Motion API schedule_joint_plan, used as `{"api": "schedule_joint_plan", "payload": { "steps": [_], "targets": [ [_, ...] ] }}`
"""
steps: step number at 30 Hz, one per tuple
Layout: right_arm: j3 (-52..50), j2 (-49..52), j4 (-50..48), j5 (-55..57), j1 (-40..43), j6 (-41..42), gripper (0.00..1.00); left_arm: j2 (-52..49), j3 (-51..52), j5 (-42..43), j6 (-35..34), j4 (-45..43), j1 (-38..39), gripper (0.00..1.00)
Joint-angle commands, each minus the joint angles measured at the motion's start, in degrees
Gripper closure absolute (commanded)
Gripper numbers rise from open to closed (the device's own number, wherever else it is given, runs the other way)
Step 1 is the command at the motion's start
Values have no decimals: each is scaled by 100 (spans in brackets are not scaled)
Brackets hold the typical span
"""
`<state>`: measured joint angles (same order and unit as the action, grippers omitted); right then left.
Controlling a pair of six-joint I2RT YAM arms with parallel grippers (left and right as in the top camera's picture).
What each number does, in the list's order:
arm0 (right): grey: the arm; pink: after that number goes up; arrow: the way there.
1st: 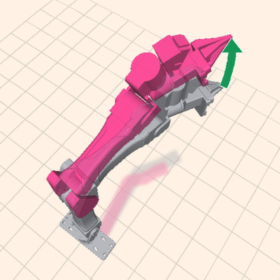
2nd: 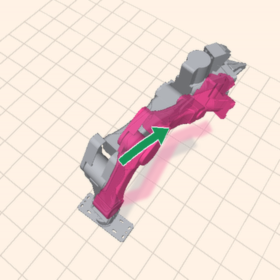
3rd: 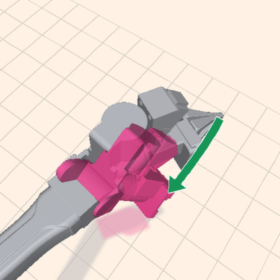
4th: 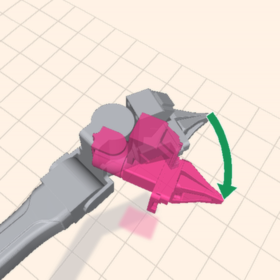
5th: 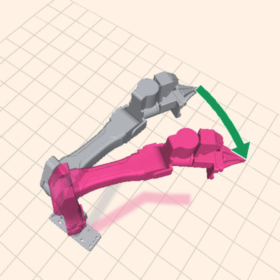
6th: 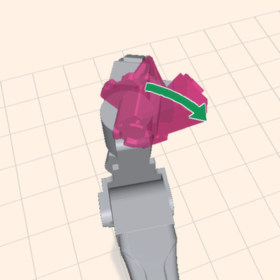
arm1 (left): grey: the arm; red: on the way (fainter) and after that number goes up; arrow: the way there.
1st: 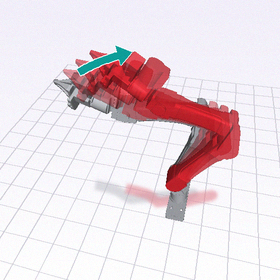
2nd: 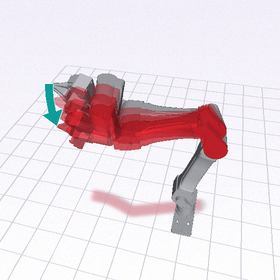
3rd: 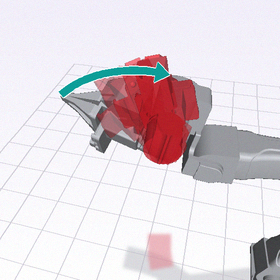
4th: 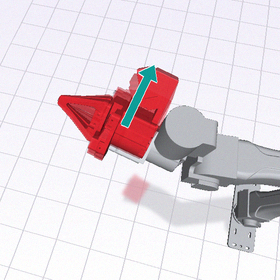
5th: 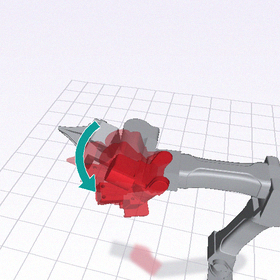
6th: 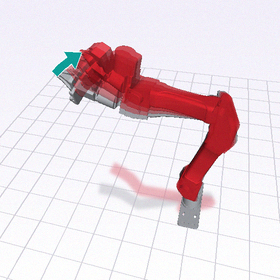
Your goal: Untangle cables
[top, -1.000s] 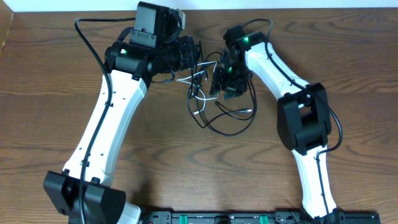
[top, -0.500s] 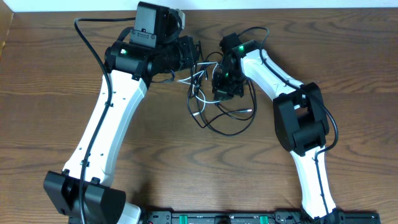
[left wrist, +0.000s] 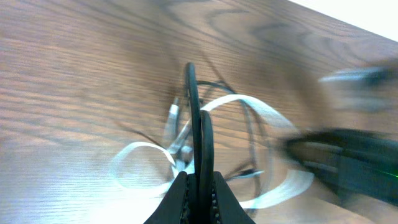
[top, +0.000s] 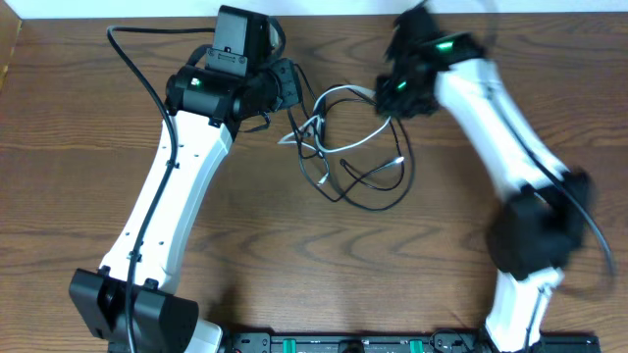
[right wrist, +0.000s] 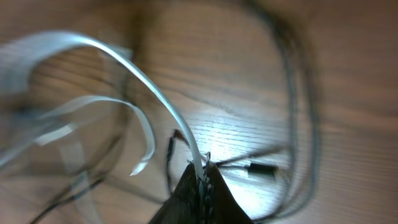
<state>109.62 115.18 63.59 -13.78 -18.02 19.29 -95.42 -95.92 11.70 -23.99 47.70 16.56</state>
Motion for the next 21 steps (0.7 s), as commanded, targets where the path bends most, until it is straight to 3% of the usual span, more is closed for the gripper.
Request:
{"api": "schedule_joint_plan", "payload": {
  "steps": [1, 11, 21],
  "targets": [
    [59, -1093, 44, 605, 260, -407, 99, -9, 179, -669, 31, 28, -42, 93],
    [59, -3191, -341, 767, 1961, -367, 99, -42, 282, -772, 33, 96, -472, 92],
    [59, -3613, -267, 116, 3877, -417, 99, -44, 282, -1375, 361, 203, -885, 93]
  ]
}}
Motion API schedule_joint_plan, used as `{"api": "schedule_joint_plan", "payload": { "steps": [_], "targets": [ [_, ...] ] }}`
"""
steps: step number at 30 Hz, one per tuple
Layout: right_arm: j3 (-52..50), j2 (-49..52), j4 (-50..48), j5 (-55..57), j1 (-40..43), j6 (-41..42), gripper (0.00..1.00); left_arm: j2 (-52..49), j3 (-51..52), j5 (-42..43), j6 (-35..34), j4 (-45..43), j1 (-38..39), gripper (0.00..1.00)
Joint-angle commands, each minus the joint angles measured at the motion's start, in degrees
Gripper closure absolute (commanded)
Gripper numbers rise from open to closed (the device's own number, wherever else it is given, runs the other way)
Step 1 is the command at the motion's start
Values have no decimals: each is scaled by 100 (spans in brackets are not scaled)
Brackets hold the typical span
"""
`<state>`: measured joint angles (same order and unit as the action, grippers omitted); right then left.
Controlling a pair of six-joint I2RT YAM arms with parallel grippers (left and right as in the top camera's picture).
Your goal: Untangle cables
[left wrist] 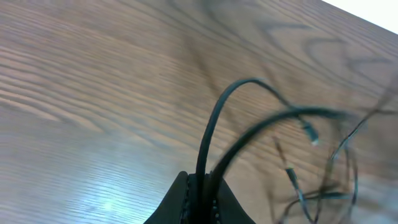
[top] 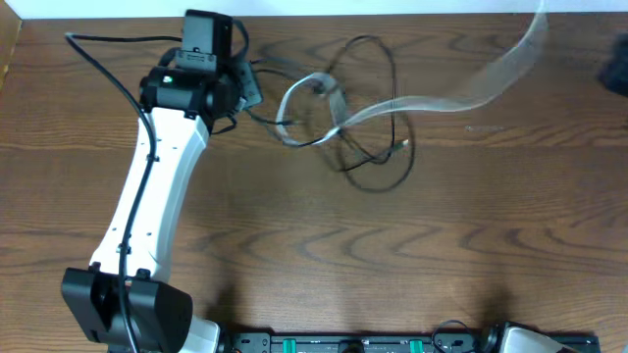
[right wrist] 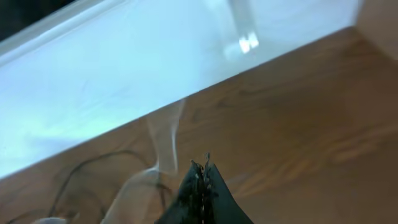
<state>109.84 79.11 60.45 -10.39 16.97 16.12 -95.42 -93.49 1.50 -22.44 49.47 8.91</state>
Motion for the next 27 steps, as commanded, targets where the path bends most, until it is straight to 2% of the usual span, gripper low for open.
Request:
{"api": "schedule_joint_plan", "payload": {
  "steps": [1, 6, 9, 12, 14, 18, 19, 23, 27],
  "targets": [
    [37, 4, 70, -236, 538, -101, 99, -44, 39, -398, 210, 31, -153, 93],
    [35, 120, 138, -621, 1134, -210, 99, -44, 39, -387, 227, 20, -240, 92],
    [35, 236, 243, -1191, 1161, -472, 99, -44, 39, -282, 332, -4, -219, 93],
    [35, 415, 319, -1993, 990, -946, 99, -35, 37, 531, 922, -197, -179, 93],
    [35, 557, 402, -2391, 780, -1241, 92, -11, 20, 1209, 1193, -350, -164, 93],
    [33, 837, 634, -2750, 83, -1845, 59, 109, -46, 2304, 1209, -684, -166, 92],
    [33, 905, 664, -2769, -136, -1958, 54, 151, -59, 2498, 1158, -761, -166, 93],
    [33, 1209, 601, -2769, -1016, -2382, 38, 404, -83, 3067, 686, -1056, -166, 93],
    [33, 1543, 376, -2765, -1698, -2549, 34, 686, -83, 3335, 282, -1224, -166, 92]
  ]
}}
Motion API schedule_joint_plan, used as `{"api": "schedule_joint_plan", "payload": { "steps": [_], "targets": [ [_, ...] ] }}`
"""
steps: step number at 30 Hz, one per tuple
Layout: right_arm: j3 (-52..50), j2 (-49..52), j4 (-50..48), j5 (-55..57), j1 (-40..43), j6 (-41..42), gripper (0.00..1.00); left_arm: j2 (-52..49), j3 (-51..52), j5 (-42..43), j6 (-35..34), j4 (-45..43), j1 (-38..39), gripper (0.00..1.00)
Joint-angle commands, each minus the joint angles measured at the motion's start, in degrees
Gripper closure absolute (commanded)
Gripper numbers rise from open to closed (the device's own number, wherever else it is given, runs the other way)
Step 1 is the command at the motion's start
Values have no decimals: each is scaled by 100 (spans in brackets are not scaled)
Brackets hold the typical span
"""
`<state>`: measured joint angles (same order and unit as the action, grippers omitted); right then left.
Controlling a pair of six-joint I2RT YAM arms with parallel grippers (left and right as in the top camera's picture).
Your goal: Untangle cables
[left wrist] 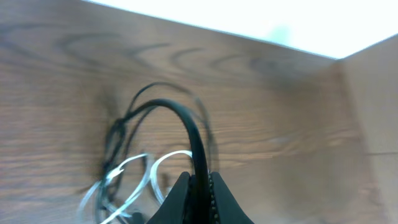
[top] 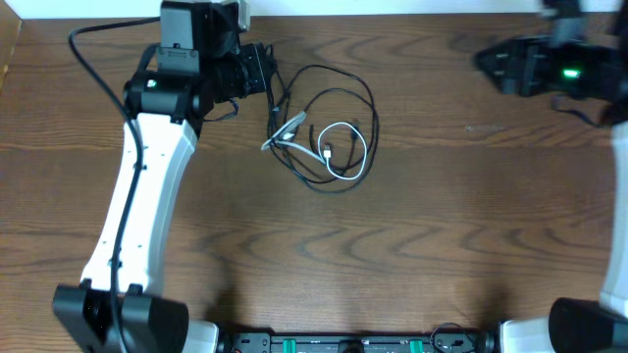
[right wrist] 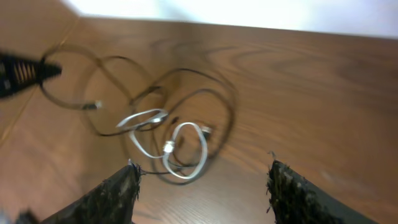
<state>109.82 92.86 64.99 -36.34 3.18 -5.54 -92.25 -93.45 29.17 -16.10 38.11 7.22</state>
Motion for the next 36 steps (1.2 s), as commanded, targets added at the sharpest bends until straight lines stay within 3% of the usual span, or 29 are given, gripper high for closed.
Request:
{"api": "schedule_joint_plan", "payload": {
  "steps": [1, 11, 14, 19, 21, 27, 36],
  "targets": [
    [35, 273, -140, -168, -457, -382, 34, 455, -87, 584, -455, -120, 2, 92],
    [35, 1484, -356, -179, -1526, -216, 34, 986, -87, 256, -708, -393, 2, 93],
    [35, 1818, -623, -177, -1856, -216, 34, 960, -85, -551, -688, -72, 2, 93],
    [35, 2371, -1263, -173, -2337, 70, 34, 645, -85, -2610, -671, 828, -24, 93],
    [35, 2566, -1440, -173, -2483, 149, 34, 424, -83, -3001, -673, 1182, -81, 93],
    [35, 3195, -1871, -129, -2997, 140, 35, -372, -83, -3027, -673, 1851, -374, 93],
    [35, 3921, -2632, 33, -3493, 275, 36, -1152, -83, -3025, -673, 2127, -739, 93]
  ]
}}
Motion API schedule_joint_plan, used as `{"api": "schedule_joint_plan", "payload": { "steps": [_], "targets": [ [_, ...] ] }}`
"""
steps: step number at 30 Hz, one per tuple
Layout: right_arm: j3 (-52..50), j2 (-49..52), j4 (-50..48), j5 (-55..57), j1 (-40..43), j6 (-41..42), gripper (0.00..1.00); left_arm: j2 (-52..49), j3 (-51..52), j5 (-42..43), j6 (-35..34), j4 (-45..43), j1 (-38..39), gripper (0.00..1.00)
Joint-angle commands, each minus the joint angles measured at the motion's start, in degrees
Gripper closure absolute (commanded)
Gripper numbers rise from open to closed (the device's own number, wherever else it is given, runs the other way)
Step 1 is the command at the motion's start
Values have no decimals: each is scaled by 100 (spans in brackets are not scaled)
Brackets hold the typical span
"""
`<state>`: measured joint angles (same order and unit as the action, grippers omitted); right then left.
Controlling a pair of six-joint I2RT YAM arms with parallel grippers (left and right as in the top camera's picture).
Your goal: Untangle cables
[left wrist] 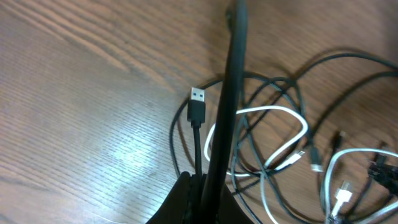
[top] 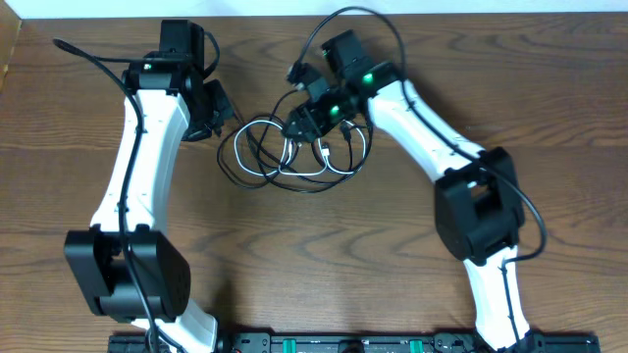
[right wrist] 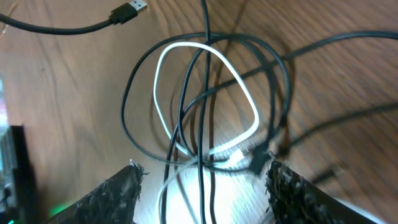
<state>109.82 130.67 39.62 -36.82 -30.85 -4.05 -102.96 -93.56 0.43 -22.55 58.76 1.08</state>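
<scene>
A tangle (top: 294, 159) of thin black cables and a white cable lies at mid-table. My left gripper (top: 218, 116) sits at its left edge, shut on a thick black cable (left wrist: 231, 81) that runs up through the left wrist view. A black USB plug (left wrist: 198, 103) lies beside it on the wood. My right gripper (top: 306, 123) hovers over the tangle's top, open. In the right wrist view its fingers (right wrist: 118, 193) straddle the white loop (right wrist: 252, 109) and several black strands (right wrist: 202, 118). Whether they touch the cables, I cannot tell.
The wooden table (top: 471, 78) ends at a white strip (top: 471, 8) along the far side. A black rail (top: 343, 343) runs along the near edge. The right arm's own black lead (top: 343, 18) loops above the tangle.
My right gripper, then open at the table's far right, now stands open over the tangle. My left gripper, still shut on the black cable, is lower and further left. The tangle lies more spread out.
Both grippers were shut on cables close together, left on black, right on white. Then the right was far off to the right with the white cable stretched out. Then it was open, the white cable back in the pile. Now it is open over the pile.
</scene>
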Motion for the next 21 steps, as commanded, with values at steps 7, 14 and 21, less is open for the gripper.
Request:
{"api": "schedule_joint_plan", "payload": {
  "steps": [7, 14, 21],
  "targets": [
    [35, 577, -721, 584, -337, 125, 36, -120, -72, -107, -28, 140, -466, 92],
    [35, 903, -1351, 1056, -549, 125, 43, -120, -72, -109, -26, 166, -503, 93],
    [35, 953, -1506, 1425, -680, 380, 71, -120, -72, -109, -26, 164, -503, 93]
  ]
}}
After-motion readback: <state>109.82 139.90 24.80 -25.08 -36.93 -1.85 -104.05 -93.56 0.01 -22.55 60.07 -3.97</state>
